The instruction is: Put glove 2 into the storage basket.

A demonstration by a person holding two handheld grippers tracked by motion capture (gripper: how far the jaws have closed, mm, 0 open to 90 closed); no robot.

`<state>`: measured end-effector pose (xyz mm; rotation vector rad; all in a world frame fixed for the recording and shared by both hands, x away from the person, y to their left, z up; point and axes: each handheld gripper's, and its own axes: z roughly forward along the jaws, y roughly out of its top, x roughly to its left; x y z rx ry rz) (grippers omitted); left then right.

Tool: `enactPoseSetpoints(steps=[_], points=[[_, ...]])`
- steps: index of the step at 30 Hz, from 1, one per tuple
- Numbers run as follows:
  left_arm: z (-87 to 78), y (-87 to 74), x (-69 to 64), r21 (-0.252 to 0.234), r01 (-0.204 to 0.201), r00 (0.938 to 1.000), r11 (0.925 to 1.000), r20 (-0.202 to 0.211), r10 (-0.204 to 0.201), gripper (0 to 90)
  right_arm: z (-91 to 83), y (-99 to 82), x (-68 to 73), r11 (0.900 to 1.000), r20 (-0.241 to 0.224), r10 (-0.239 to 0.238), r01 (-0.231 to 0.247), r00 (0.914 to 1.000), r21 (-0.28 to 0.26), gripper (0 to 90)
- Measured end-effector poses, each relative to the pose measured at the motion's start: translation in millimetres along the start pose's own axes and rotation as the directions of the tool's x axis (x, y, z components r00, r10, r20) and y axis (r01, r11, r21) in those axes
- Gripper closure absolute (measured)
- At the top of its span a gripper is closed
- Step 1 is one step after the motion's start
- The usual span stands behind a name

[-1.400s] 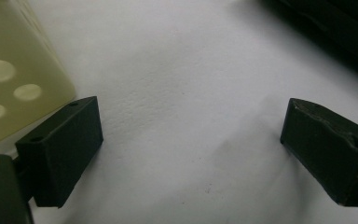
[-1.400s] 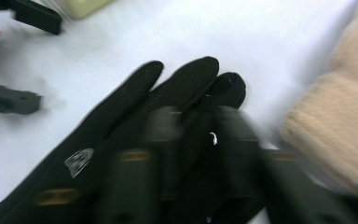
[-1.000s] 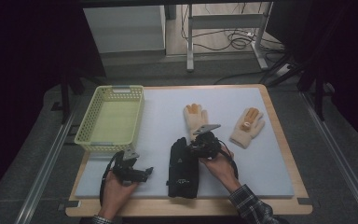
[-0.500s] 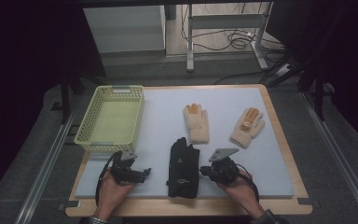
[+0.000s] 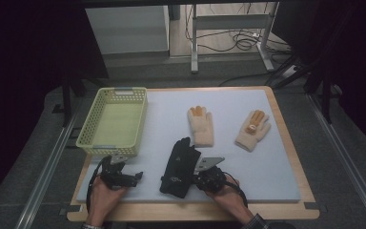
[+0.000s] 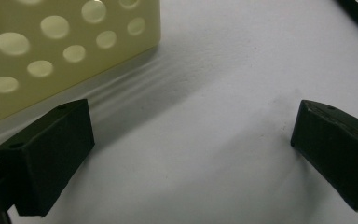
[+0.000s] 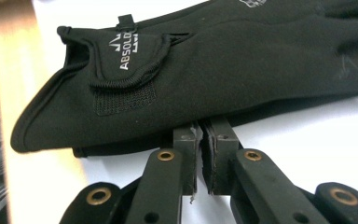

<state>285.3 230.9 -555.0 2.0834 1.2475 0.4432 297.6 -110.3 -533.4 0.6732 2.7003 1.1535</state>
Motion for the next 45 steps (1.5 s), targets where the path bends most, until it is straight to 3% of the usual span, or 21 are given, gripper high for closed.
enactPoseSetpoints(steps=[7, 12, 17, 22, 28, 33, 37, 41, 45], points=[[0.2, -0.2, 0.6, 0.004, 0.003, 1.0, 1.0, 0.001, -0.003, 0.0, 21.2, 19.4, 0.2, 0.9996, 0.043, -0.029, 0.029, 0.9987, -0.002, 82.6], [0.3, -0.8, 0.4, -0.005, 0.008, 1.0, 1.0, 0.003, -0.008, 0.0, 29.8, 26.5, -1.8, 0.9996, 0.046, -0.028, 0.028, 0.9985, -0.007, 81.6], [0.3, -1.0, 0.5, -0.005, 0.009, 1.0, 0.9999, 0.004, -0.009, 0.0, 17.9, 21.0, -4.2, 0.9994, 0.061, -0.032, 0.032, 0.9976, 0.011, 72.4], [-0.1, -0.8, 0.7, -0.004, 0.007, 1.0, 1.0, 0.006, -0.007, 0.2, -10.8, 5.8, -24.2, 1.0, 0.129, -0.003, 0.003, 0.9916, -0.001, 62.0], [-8.1, 1.2, 1.7, 0.011, -0.003, 0.9999, 0.9999, 0.015, 0.003, 9.8, -46.5, -20.5, -57.5, 0.9968, 0.225, 0.08, -0.077, 0.9709, -0.023, 49.9], [-12.7, 9.5, -8.8, 0.007, -0.021, 0.9963, 0.9998, 0.083, 0.021, 7.2, -67.4, -42.9, -78.9, 0.9905, 0.296, 0.137, -0.135, 0.9453, -0.027, 40.2], [-15.0, 22.4, -22.1, -0.003, -0.034, 0.99, 0.9994, 0.137, 0.034, 4.3, -77.3, -60.1, -90.2, 0.9841, 0.343, 0.175, -0.175, 0.923, -0.031, 32.2], [-16.6, 39.5, -35.3, -0.019, -0.032, 0.9799, 0.9993, 0.196, 0.035, 1.6, -81.8, -68.4, -96.1, 0.9781, 0.353, 0.207, -0.199, 0.9122, -0.06, 24.4], [-12.3, 55.3, -48.7, -0.011, -0.047, 0.9779, 0.9988, 0.203, 0.048, 0.1, -81.1, -69.6, -96.8, 0.9779, 0.354, 0.209, -0.199, 0.9117, -0.065, 21.9]])
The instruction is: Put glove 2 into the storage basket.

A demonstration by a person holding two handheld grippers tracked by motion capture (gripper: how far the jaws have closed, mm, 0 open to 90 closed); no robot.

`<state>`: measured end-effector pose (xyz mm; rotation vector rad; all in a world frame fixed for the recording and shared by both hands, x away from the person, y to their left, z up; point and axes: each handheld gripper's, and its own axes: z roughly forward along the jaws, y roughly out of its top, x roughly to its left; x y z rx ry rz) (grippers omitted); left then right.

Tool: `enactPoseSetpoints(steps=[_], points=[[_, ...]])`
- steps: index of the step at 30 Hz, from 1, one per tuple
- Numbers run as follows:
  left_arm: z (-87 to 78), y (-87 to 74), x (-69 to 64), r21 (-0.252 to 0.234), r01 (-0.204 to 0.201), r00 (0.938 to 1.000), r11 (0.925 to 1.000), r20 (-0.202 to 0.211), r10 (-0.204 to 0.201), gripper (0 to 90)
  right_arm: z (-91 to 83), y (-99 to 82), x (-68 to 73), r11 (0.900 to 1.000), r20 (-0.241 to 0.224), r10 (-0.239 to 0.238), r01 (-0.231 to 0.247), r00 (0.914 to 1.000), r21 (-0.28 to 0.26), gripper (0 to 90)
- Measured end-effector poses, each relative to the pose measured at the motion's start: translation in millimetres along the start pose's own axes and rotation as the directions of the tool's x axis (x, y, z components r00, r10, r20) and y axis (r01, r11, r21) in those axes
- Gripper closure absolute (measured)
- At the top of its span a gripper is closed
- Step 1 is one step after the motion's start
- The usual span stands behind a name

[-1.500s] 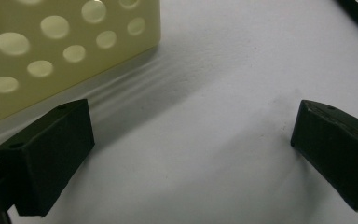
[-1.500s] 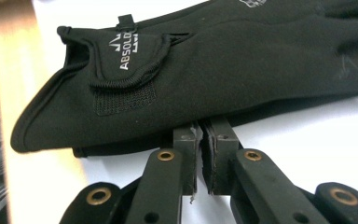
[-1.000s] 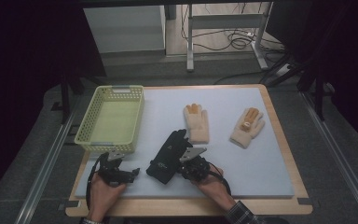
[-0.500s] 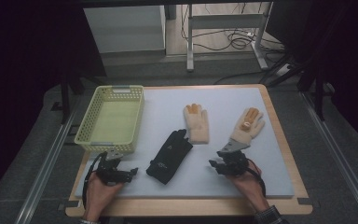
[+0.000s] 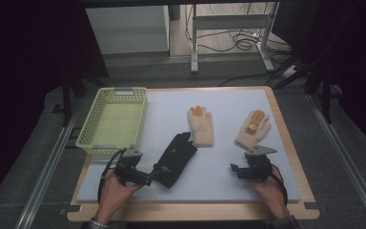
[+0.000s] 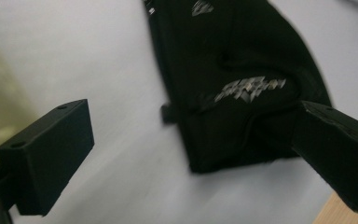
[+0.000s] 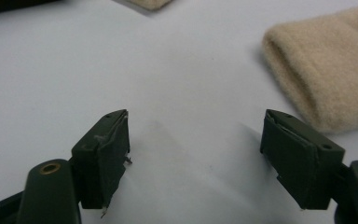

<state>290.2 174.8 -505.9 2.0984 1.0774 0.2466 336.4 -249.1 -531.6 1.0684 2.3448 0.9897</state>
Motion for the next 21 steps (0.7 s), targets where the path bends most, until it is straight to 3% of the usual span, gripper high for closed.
enactPoseSetpoints(steps=[8, 14, 18, 21], points=[[21.7, 24.6, -18.0, 0.04, -0.041, 0.9991, 0.9983, 0.01, 0.041, 0.0, 0.3, -0.5, -0.1, 1.0, 0.009, 0.008, -0.008, 0.9999, 0.0, 20.2], [44.9, 41.6, -36.1, 0.073, -0.073, 0.9972, 0.9947, -0.006, 0.074, 0.0, 0.3, -0.6, -0.1, 1.0, 0.01, 0.008, -0.008, 0.9999, 0.0, 20.2], [64.4, 47.4, -43.6, 0.12, -0.095, 0.9927, 0.9882, -0.062, 0.103, 0.0, 0.3, -0.7, 0.0, 1.0, 0.01, 0.008, -0.008, 0.9999, -0.001, 20.1], [75.2, 48.1, -40.6, 0.151, -0.088, 0.9897, 0.9846, -0.098, 0.104, 0.0, 0.2, -0.7, 0.0, 1.0, 0.01, 0.008, -0.008, 0.9999, -0.001, 20.2]])
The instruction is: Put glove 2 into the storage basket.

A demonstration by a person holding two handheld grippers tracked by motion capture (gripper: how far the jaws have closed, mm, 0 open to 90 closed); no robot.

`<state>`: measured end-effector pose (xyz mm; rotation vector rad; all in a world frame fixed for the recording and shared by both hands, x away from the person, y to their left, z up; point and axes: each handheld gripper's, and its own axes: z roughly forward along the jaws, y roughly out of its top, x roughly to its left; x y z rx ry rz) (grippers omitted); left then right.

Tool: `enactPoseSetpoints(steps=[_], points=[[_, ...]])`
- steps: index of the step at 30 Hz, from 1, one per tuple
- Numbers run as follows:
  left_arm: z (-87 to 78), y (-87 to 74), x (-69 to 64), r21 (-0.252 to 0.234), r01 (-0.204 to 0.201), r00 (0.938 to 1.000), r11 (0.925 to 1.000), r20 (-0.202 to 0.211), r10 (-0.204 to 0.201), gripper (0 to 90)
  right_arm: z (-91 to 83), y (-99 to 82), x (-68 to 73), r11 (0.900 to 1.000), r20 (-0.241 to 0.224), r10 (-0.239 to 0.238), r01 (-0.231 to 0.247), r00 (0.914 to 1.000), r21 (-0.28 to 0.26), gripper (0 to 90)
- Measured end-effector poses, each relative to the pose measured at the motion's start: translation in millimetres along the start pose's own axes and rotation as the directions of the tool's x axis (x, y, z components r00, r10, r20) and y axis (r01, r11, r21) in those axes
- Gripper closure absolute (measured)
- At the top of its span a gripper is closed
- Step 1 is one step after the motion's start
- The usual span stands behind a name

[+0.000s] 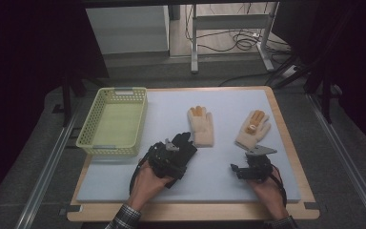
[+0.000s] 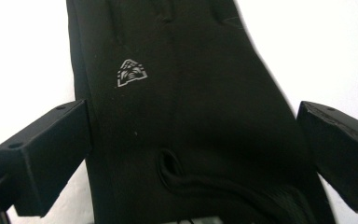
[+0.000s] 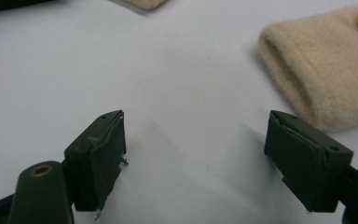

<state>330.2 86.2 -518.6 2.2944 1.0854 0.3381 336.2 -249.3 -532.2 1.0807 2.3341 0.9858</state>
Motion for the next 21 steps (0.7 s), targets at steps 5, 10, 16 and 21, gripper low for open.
enactPoseSetpoints(steps=[5, 10, 16, 21], points=[[10.4, -5.7, 17.6, 0.045, 0.044, 0.999, 0.998, -0.009, -0.043, 0.0, 0.0, 0.0, 0.0, 1.0, 0.0, 0.0, 0.0, 1.0, 0.0, 20.2], [11.2, -6.3, 16.8, 0.045, 0.035, 0.9988, 0.9984, 0.032, -0.037, 3.0, 0.1, 0.0, 0.0, 1.0, 0.0, 0.0, 0.0, 1.0, 0.0, 20.1], [3.0, -2.6, 11.7, 0.055, 0.009, 0.9985, 0.9985, 0.054, -0.012, 30.1, 0.1, 0.0, 0.0, 1.0, 0.0, 0.0, 0.0, 1.0, 0.0, 20.1], [-1.3, -5.1, 16.0, 0.035, 0.022, 0.9955, 0.9991, 0.091, -0.025, 64.4, 0.1, -0.1, 0.1, 1.0, 0.001, -0.001, 0.001, 1.0, 0.0, 20.1]])
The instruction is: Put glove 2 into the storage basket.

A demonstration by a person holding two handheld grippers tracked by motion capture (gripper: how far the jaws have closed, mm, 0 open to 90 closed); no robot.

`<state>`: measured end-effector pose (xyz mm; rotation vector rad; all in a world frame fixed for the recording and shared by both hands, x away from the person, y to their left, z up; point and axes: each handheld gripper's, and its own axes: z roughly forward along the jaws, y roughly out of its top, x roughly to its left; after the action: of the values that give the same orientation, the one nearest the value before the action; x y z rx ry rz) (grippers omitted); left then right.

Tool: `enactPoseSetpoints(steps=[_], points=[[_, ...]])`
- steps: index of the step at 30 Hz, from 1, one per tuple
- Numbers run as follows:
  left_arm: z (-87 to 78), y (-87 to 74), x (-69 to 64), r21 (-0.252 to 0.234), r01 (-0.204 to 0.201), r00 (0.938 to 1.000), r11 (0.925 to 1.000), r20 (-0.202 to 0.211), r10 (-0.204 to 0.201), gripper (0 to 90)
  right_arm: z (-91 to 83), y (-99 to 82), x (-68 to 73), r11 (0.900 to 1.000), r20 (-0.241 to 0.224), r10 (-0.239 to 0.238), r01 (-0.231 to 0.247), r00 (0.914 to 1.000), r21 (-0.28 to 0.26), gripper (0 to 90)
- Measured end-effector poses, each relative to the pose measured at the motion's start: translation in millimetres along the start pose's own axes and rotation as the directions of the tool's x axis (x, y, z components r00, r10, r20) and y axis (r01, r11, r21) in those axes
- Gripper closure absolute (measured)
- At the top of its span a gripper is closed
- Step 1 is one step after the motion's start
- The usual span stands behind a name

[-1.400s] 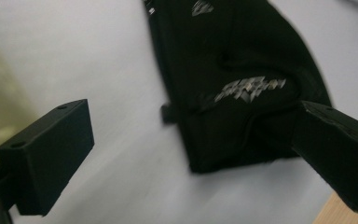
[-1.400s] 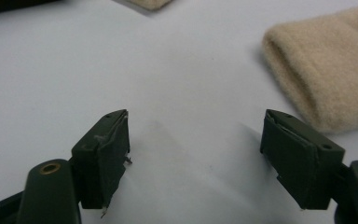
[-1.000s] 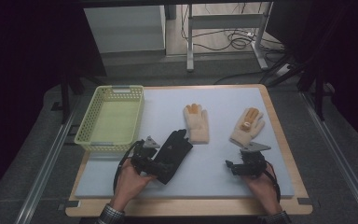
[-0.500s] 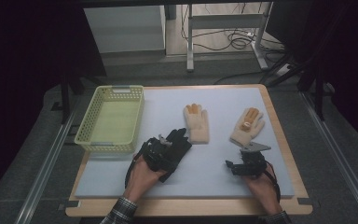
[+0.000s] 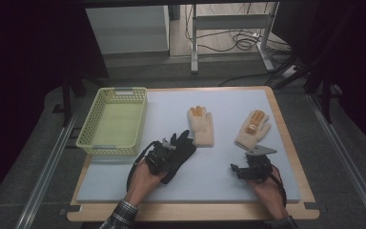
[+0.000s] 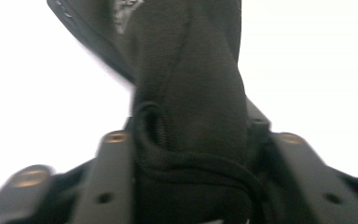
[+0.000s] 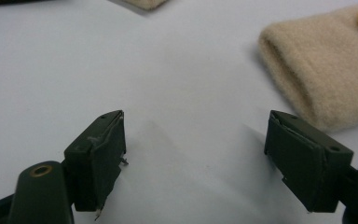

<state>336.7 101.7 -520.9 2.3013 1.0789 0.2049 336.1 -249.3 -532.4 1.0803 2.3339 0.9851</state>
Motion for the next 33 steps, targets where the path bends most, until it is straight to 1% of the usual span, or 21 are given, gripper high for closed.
enactPoseSetpoints(steps=[1, 2, 3, 5, 7, 8, 9, 11, 13, 18, 22, 25, 27, 29, 32, 33], points=[[-0.9, -0.5, 0.8, -0.005, 0.0, 1.0, 1.0, 0.006, 0.0, 66.8, 0.0, 0.0, 0.0, 1.0, 0.0, 0.0, 0.0, 1.0, 0.0, 20.1], [-1.7, -0.6, 0.8, -0.01, -0.001, 1.0, 1.0, 0.004, 0.001, 68.6, 0.0, 0.0, 0.0, 1.0, 0.0, 0.0, 0.0, 1.0, 0.0, 20.1], [-2.8, 0.0, 0.8, -0.009, -0.006, 1.0, 0.9999, 0.003, 0.006, 69.3, 0.0, 0.0, 0.0, 1.0, 0.0, 0.0, 0.0, 1.0, 0.0, 20.1], [-5.7, 2.6, 1.3, -0.013, -0.002, 1.0, 0.9999, 0.0, 0.002, 69.8, 0.0, 0.0, 0.0, 1.0, 0.0, 0.0, 0.0, 1.0, 0.0, 20.1], [-10.5, 6.5, 2.3, -0.018, -0.004, 0.9998, 0.9998, -0.02, 0.004, 69.8, 0.0, 0.0, 0.0, 1.0, 0.0, 0.0, 0.0, 1.0, 0.0, 20.1], [-13.4, 8.9, 3.5, -0.017, -0.007, 0.9996, 0.9998, -0.028, 0.006, 69.8, 0.0, 0.0, 0.0, 1.0, 0.0, 0.0, 0.0, 1.0, 0.0, 20.1], [-16.2, 11.3, 4.6, -0.026, -0.002, 0.9994, 0.9996, -0.034, 0.001, 69.7, 0.0, 0.0, 0.0, 1.0, 0.0, 0.0, 0.0, 1.0, 0.0, 20.1], [-23.1, 16.6, 7.8, -0.042, 0.007, 0.9994, 0.9991, -0.033, -0.008, 69.6, 0.0, 0.0, 0.0, 1.0, 0.0, 0.0, 0.0, 1.0, 0.0, 20.1], [-30.6, 22.3, 10.9, -0.052, 0.009, 0.999, 0.9986, -0.044, -0.012, 69.4, 0.0, 0.0, 0.0, 1.0, 0.0, 0.001, -0.001, 1.0, 0.0, 20.1], [-48.1, 36.0, 21.6, -0.063, 0.023, 0.9972, 0.9978, -0.069, -0.028, 69.0, 0.0, -0.1, -0.1, 1.0, 0.0, -0.001, 0.001, 1.0, -0.001, 20.1], [-62.0, 44.8, 36.9, -0.075, 0.054, 0.9932, 0.9957, -0.099, -0.061, 69.0, -0.1, -0.1, -0.1, 1.0, 0.0, 0.0, 0.0, 1.0, 0.0, 20.1], [-71.9, 49.0, 47.6, -0.079, 0.062, 0.9905, 0.995, -0.118, -0.071, 69.0, 0.0, -0.1, -0.2, 1.0, 0.0, -0.002, 0.002, 1.0, -0.001, 20.0], [-79.5, 51.8, 54.4, -0.086, 0.068, 0.9876, 0.994, -0.136, -0.079, 69.0, 0.0, -0.1, -0.2, 1.0, -0.001, -0.002, 0.002, 1.0, -0.001, 20.0], [-87.1, 54.4, 61.3, -0.095, 0.074, 0.9842, 0.9927, -0.154, -0.088, 69.0, 0.1, -0.1, -0.4, 1.0, 0.0, -0.003, 0.003, 1.0, -0.001, 20.0], [-97.9, 57.4, 71.8, -0.112, 0.094, 0.9775, 0.9892, -0.178, -0.113, 69.0, 0.2, -0.2, -0.3, 1.0, 0.0, -0.003, 0.003, 1.0, -0.004, 20.0], [-101.2, 58.2, 75.3, -0.117, 0.1, 0.9742, 0.9881, -0.191, -0.121, 69.0, 0.2, -0.2, -0.3, 1.0, 0.0, -0.003, 0.003, 1.0, -0.003, 20.0]])
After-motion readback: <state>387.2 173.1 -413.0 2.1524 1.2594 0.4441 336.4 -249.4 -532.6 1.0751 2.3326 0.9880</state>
